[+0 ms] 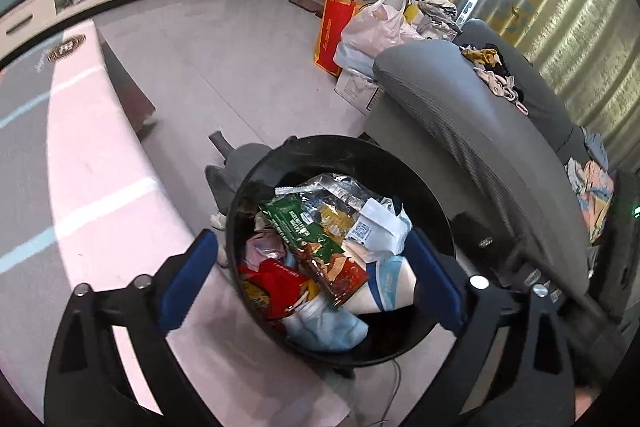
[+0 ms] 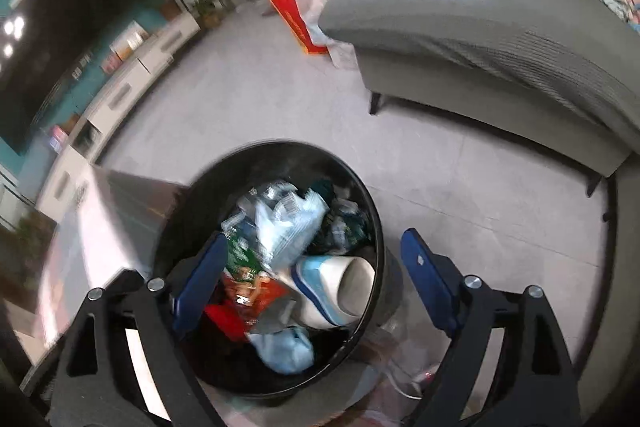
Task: Collect trash
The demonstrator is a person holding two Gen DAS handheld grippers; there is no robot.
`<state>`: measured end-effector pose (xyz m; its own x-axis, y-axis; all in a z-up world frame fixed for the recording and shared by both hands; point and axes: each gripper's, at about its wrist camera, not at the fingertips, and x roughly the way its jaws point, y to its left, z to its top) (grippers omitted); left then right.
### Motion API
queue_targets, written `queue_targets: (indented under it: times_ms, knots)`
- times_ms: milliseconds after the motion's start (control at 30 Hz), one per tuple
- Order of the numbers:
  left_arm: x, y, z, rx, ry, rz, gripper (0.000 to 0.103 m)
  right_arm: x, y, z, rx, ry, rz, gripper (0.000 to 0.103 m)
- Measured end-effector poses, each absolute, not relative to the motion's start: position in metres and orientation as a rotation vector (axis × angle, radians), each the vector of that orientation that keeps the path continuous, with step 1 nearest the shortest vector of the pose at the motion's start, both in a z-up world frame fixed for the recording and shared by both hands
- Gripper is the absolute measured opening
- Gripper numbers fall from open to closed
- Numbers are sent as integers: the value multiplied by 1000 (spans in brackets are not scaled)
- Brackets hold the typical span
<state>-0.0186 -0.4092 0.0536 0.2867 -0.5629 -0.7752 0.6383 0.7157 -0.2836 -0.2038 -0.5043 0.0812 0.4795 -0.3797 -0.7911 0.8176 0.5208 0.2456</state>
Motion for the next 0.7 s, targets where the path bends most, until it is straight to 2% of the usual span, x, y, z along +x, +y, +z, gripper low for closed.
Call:
queue_targets:
  times_ms: [200,533,700]
  knots:
    - [-36,-396,79,161,918,-801,100,-220,-501,105,669,606,-792,99]
    - [-52,-363,111,100,840,-792,100,-218,-482,129,617,537,-753,100]
    - [-53,-358,112,67,862,-815,100,-217,-482,127,615,541,-755,100]
